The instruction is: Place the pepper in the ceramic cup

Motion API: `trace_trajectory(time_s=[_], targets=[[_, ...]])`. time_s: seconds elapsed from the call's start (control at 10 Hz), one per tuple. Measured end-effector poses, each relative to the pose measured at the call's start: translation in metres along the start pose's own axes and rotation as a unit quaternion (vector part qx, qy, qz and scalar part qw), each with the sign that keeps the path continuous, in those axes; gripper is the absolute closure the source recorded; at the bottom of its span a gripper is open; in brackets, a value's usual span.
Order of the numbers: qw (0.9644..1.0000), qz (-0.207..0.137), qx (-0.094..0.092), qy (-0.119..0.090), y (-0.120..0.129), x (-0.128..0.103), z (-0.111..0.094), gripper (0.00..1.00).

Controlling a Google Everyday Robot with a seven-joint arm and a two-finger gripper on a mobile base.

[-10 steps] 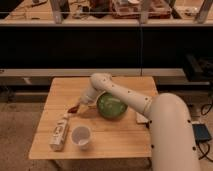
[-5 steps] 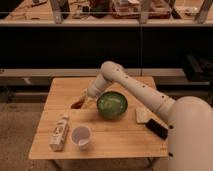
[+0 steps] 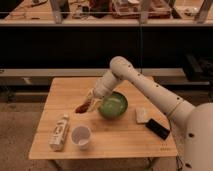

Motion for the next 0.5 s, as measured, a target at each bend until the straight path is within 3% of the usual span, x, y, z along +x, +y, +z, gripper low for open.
trace_trajectory(time_s=[0.5], targets=[[0.9964,-0.052,-0.021,0.062,0.032,-0.014,0.000,0.81]])
